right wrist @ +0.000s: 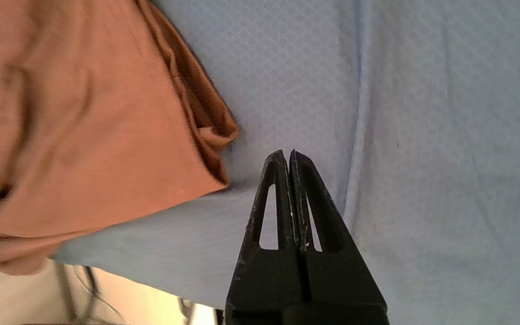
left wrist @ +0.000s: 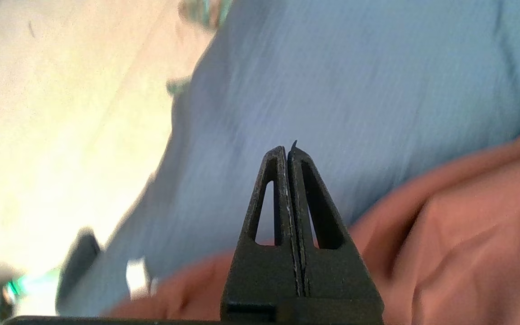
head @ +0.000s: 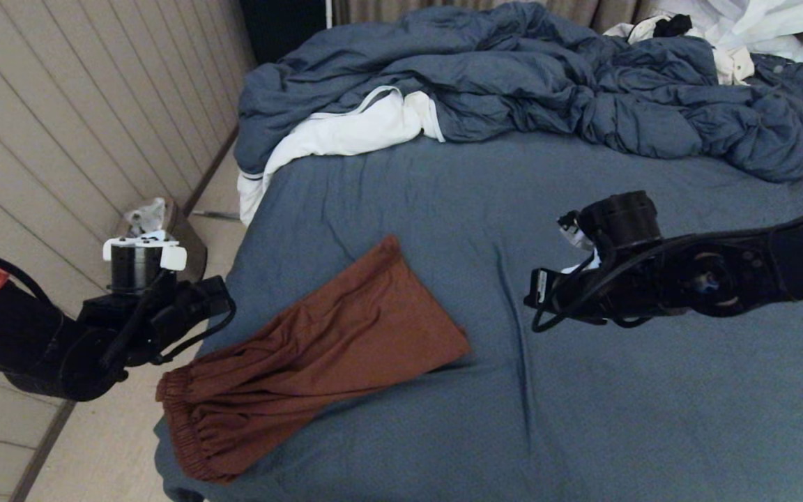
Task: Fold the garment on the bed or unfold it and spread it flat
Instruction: Fold the brown shorts
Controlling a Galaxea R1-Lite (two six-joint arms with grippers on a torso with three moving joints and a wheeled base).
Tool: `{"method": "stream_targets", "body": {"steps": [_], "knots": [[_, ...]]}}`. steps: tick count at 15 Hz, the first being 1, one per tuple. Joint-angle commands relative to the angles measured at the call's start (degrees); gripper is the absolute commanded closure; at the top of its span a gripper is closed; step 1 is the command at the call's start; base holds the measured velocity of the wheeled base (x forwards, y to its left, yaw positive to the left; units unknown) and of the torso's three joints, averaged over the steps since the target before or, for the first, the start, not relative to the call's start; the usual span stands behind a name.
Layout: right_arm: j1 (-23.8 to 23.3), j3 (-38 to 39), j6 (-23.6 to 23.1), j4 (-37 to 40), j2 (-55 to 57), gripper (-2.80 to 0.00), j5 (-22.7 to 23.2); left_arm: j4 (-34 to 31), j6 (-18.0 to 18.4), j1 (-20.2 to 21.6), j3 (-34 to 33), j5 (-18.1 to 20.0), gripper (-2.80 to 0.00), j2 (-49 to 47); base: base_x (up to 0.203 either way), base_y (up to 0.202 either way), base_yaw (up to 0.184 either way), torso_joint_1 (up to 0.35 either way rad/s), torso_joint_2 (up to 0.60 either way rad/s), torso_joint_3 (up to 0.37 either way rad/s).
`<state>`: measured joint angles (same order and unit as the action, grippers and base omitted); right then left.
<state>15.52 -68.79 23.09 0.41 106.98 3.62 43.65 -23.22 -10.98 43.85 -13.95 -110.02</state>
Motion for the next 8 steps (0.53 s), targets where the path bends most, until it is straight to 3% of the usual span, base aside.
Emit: {"method": "stream_targets", "body": {"steps": [1,3,4,8], "knots": [[-0.4,-5.9,-1.9,4.5,5.4,0.0,0.2,3.1,-2.7,2.6,-5.7,2.3,-2.8,2.6,0.0,0.0,0.0,0.0,0.0,0.0],[-0.2,-10.1,-3.5,7.3,8.2,0.0,0.2,3.6,-3.1,3.1,-7.0,3.7,-2.8,4.7,0.0,0.0,0.0,0.0,0.0,0.0],[0.0,-11.7,-4.5,8.2,9.4,-2.8,0.2,3.4,-3.1,3.1,-7.8,4.0,-2.8,5.7,0.0,0.0,0.0,0.0,0.0,0.0],[2.4,-19.8,-5.8,12.1,13.9,-2.8,0.3,3.6,-3.1,3.1,-10.5,4.8,-2.8,7.3,0.0,0.0,0.0,0.0,0.0,0.0]]}}
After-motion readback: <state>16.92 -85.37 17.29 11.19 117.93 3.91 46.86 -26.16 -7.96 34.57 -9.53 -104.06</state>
